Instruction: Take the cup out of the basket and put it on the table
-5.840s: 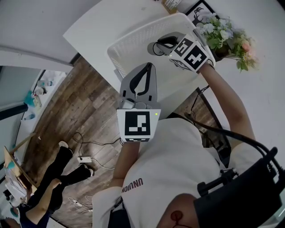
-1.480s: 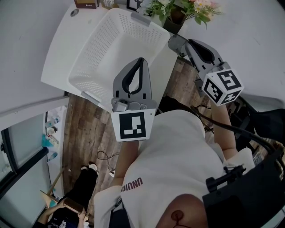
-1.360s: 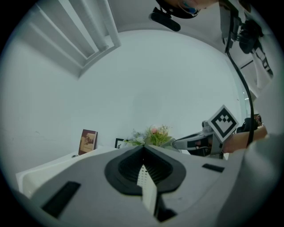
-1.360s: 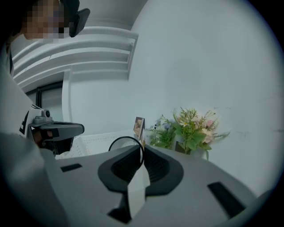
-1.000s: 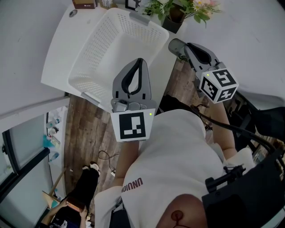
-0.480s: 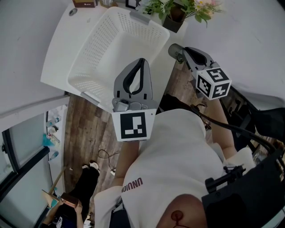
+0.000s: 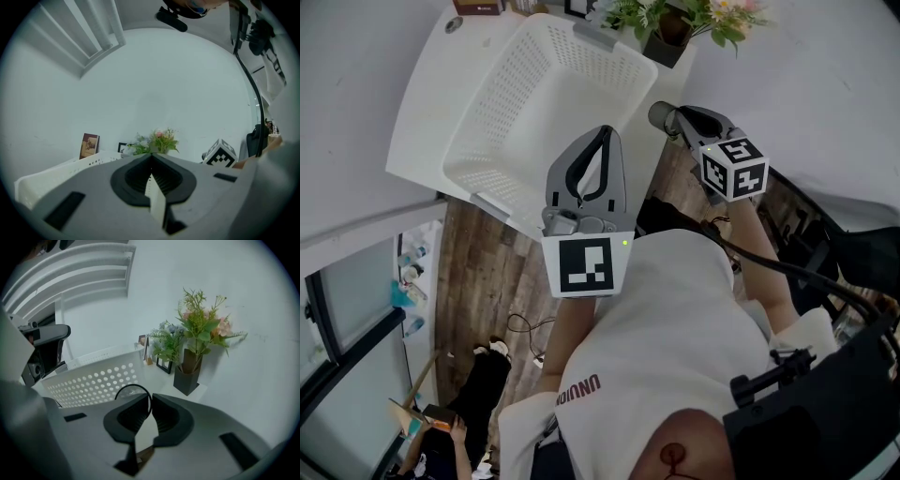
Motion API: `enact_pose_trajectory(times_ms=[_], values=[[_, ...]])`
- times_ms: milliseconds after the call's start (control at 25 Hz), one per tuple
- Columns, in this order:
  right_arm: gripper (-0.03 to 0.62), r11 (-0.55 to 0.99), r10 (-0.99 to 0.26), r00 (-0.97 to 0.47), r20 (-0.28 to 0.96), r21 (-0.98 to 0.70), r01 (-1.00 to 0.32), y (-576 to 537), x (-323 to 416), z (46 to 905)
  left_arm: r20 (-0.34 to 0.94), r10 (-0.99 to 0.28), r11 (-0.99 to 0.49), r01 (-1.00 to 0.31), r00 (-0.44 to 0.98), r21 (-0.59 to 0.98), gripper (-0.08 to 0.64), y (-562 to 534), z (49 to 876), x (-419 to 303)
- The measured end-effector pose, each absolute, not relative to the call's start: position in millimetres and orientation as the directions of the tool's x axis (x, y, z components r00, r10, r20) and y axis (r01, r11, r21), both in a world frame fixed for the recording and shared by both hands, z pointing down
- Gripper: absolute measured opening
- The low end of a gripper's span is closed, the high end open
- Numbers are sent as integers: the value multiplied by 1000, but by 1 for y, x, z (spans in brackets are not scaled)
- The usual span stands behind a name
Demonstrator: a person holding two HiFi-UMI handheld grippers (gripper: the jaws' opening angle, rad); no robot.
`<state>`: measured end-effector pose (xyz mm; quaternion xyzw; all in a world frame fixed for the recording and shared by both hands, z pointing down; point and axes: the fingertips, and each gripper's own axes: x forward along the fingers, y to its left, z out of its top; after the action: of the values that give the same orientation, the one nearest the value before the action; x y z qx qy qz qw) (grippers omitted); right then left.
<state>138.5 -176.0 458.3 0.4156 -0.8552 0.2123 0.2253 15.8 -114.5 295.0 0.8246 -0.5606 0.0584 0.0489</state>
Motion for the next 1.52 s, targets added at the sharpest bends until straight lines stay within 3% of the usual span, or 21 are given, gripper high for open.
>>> enact_pose_trajectory(times_ms=[1520], values=[[41,614,-406,-470,784,-147,-775,-153,127,552,156,-908,-396,-918,388,-21,12,-116,297,15]])
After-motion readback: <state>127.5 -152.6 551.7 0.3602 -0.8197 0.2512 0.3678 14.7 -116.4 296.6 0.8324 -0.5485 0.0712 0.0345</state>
